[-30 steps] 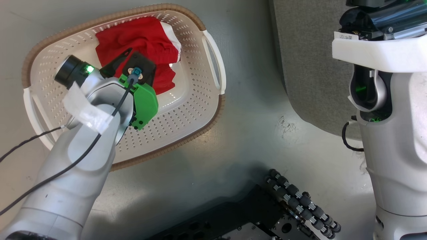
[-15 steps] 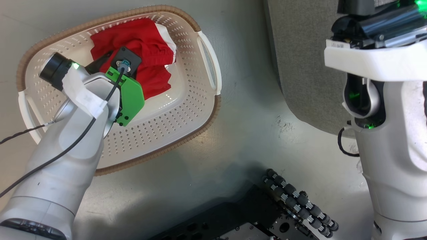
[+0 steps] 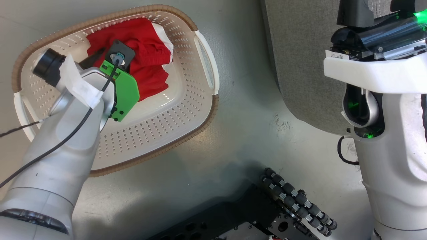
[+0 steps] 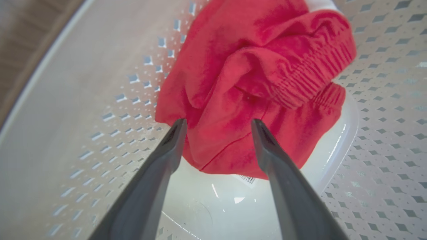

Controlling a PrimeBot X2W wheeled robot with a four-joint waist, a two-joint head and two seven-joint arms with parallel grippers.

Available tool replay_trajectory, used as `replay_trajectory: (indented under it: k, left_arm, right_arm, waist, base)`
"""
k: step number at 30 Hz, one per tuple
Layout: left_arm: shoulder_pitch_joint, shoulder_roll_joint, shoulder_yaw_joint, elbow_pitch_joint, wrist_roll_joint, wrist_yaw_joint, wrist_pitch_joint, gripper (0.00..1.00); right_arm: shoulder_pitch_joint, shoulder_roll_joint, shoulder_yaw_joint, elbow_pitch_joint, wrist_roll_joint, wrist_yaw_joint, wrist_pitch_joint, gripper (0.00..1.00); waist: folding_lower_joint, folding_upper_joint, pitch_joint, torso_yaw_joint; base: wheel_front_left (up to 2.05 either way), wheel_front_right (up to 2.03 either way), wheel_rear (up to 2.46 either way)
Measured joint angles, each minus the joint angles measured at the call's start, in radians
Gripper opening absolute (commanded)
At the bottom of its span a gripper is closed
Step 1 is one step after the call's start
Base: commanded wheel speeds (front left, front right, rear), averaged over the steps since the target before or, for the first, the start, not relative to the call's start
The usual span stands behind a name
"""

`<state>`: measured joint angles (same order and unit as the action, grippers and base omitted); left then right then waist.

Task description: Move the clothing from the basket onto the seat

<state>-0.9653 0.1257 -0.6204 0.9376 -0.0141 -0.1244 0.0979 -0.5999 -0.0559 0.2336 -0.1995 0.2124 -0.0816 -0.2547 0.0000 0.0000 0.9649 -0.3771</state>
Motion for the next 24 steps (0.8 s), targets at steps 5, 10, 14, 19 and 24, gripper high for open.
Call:
replay_trajectory:
  k: [5,10,14,19,24]
  left_arm:
    - [-0.004,-0.015,-0.024,0.033,-0.019,0.000,-0.009,1.00]
    - [-0.004,-0.028,-0.055,0.063,-0.043,0.000,-0.017,0.49]
    - [-0.008,-0.038,-0.067,0.080,-0.055,0.000,-0.030,0.00]
    - [-0.029,-0.040,-0.072,0.088,-0.083,0.000,-0.042,0.00]
    - [-0.050,-0.041,-0.078,0.088,-0.088,0.000,-0.061,0.00]
  right_arm:
    - [0.017,0.000,0.002,-0.011,0.000,-0.001,0.000,1.00]
    - [0.025,0.001,0.003,-0.016,0.000,-0.010,0.000,1.00]
    - [0.032,0.002,0.002,-0.020,0.000,-0.011,0.000,1.00]
    - [0.035,0.002,-0.007,-0.029,0.000,-0.017,0.000,1.00]
    - [0.035,0.003,-0.021,-0.032,0.006,-0.017,0.000,1.00]
  waist:
    - [0.0000,0.0000,0.006,-0.001]
    - [0.0000,0.0000,0.010,-0.001]
    - [0.0000,0.0000,0.012,-0.002]
    - [0.0000,0.0000,0.015,0.001]
    - [0.0000,0.0000,0.025,0.008]
  base:
    - [0.00,0.00,0.00]
    - [0.00,0.00,0.00]
    - [0.00,0.00,0.00]
    - [0.00,0.00,0.00]
    - [0.00,0.00,0.00]
